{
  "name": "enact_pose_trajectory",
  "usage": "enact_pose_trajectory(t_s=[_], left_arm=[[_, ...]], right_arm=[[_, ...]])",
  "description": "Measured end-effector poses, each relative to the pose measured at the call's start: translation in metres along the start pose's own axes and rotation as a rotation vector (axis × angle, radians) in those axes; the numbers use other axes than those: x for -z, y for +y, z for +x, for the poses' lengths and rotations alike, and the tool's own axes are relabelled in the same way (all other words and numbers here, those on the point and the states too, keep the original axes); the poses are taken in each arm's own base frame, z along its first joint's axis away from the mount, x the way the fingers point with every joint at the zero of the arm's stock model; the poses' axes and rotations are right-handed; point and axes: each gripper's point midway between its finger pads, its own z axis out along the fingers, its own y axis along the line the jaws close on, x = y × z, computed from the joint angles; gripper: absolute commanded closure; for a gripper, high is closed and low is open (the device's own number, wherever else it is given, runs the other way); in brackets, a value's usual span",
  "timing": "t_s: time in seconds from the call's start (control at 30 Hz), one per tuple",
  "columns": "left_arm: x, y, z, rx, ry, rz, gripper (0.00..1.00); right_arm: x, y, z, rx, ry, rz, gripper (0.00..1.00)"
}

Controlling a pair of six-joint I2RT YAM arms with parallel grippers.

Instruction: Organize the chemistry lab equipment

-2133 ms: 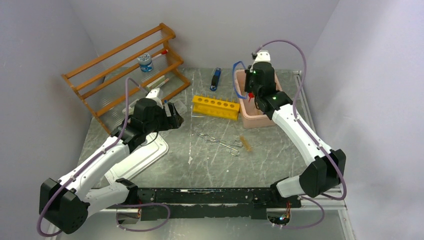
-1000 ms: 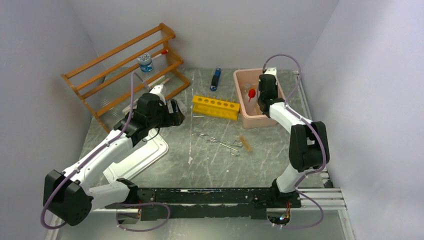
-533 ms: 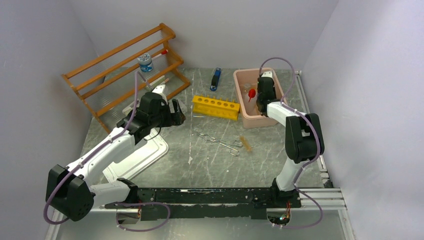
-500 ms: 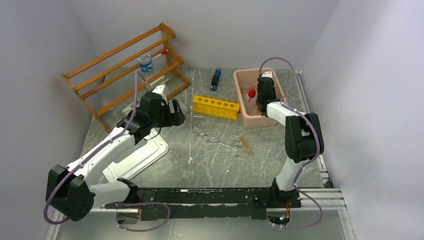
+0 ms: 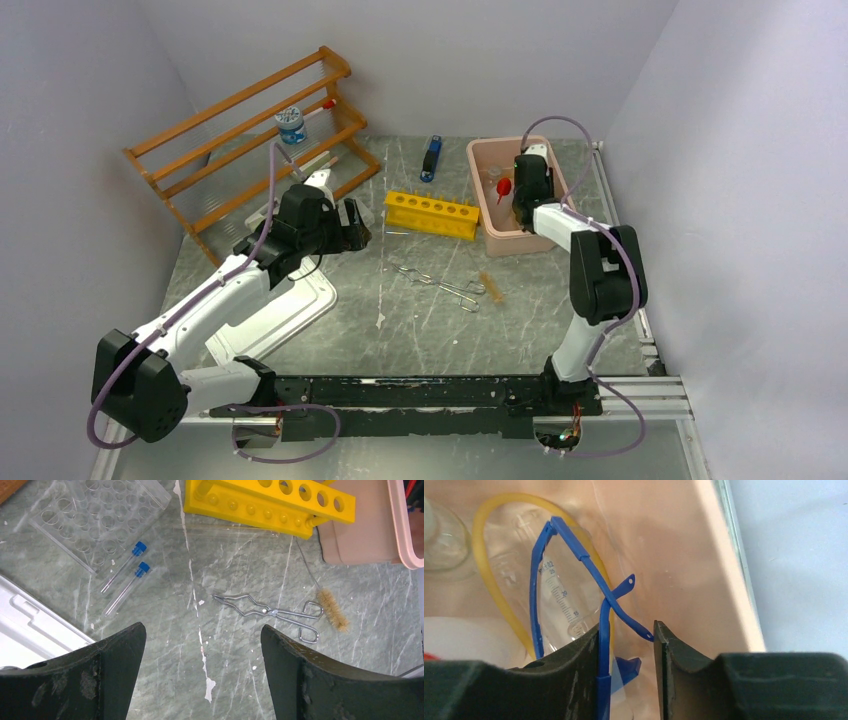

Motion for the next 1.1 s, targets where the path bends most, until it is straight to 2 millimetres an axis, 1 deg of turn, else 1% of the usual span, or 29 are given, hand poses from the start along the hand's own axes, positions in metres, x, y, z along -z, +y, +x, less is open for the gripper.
enact_pose_trajectory(t_s=[0.1,0.27,0.37,0.47,0.53,0.63,0.7,0.8,0.9,1.07,1.1], left_arm=[[0.000,0.000,0.000,0.000,0.000,0.000,0.12],[0.001,-0.002,0.000,0.000,-0.001,0.008,0.12],[0.004,-0.004,-0.003,0.001,-0.009,0.021,0.12],[0.007,-0.007,-0.004,0.001,-0.016,0.038,0.12],[0.008,-0.009,-0.004,0.001,-0.017,0.047,0.12],[0.009,-0.011,-0.004,0.000,-0.015,0.060,0.12],[0.010,-0.012,-0.003,0.000,-0.012,0.068,0.12],[0.011,-0.013,-0.001,0.000,-0.006,0.074,0.12],[0.013,-0.014,-0.001,0.000,-0.010,0.082,0.12],[0.021,-0.017,-0.007,0.000,-0.035,0.097,0.12],[0.022,-0.017,-0.008,0.000,-0.038,0.098,0.12]], right_arm=[[0.013,-0.006,-0.014,-0.063,-0.028,-0.006,0.53],[0.047,-0.017,-0.048,-0.187,-0.093,-0.028,0.45],[0.071,-0.016,-0.065,-0.233,-0.117,-0.072,0.38],[0.092,-0.013,-0.074,-0.265,-0.122,-0.121,0.38],[0.101,-0.014,-0.073,-0.279,-0.111,-0.136,0.40],[0.104,-0.015,-0.066,-0.281,-0.085,-0.136,0.50],[0.103,-0.014,-0.060,-0.272,-0.067,-0.134,0.56],[0.099,-0.012,-0.056,-0.256,-0.054,-0.133,0.64],[0.089,-0.009,-0.052,-0.228,-0.040,-0.115,0.65],[0.063,-0.003,-0.041,-0.174,-0.009,-0.085,0.66],[0.059,-0.003,-0.040,-0.168,-0.002,-0.083,0.65]])
